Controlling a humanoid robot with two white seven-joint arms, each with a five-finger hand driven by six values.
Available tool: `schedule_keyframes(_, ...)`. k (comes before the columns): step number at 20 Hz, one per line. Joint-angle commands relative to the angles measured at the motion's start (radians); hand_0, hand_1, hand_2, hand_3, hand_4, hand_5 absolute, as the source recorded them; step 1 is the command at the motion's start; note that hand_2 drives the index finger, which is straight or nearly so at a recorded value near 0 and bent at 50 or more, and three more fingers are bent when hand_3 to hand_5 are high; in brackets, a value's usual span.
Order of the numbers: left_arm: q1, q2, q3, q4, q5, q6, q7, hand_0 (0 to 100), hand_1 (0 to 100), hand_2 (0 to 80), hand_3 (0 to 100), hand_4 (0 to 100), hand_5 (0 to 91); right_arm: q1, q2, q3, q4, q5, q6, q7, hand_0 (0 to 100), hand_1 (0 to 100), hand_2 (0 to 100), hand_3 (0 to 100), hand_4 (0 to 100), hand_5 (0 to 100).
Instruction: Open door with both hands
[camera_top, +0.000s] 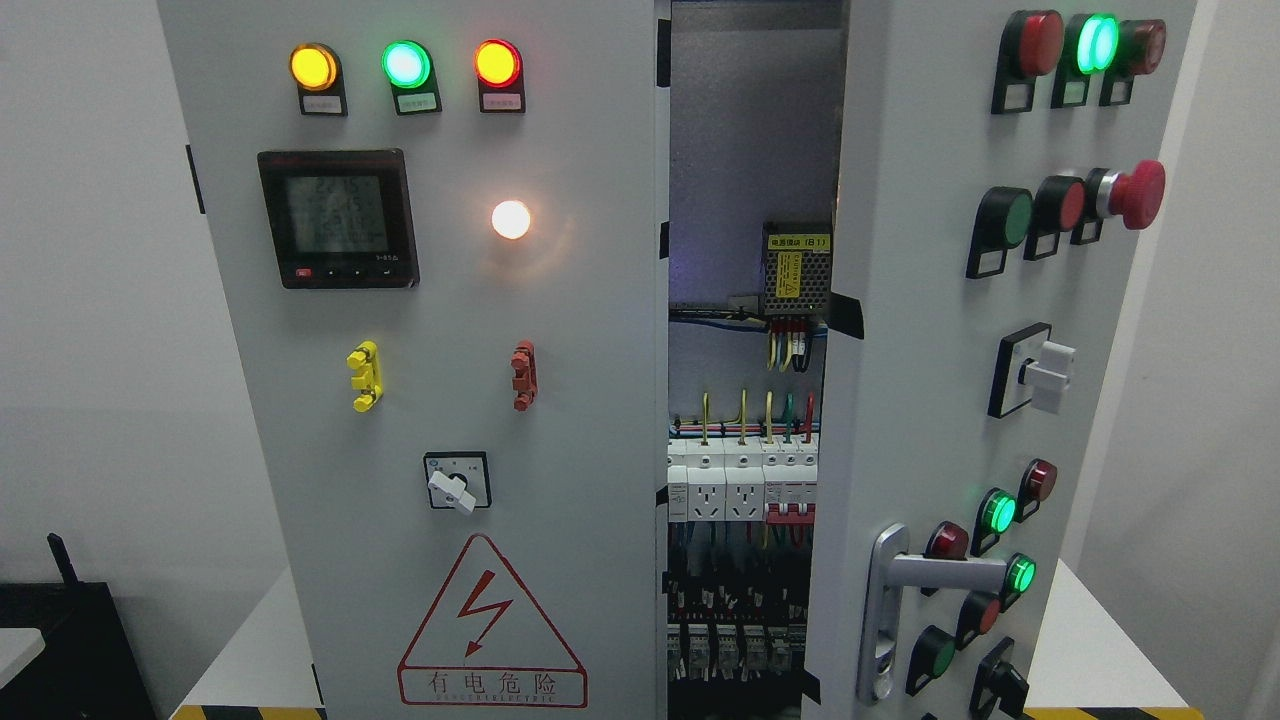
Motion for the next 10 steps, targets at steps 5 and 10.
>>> schedule_keyframes(5,-0.001,0.000,-0.031,0.000,0.000,0.002,0.000,0,0,0.0,0,0,0.0,0.001,0.000,0.000,0.000,0.000,0.000,0.000,38,0,0,0,0,0)
schedule_keyframes(10,-0.001,0.000,-0.031,0.000,0.000,0.000,0.000,0,0,0.0,0,0,0.0,0.001,0.000,0.000,0.000,0.000,0.000,0.000,38,0,0,0,0,0)
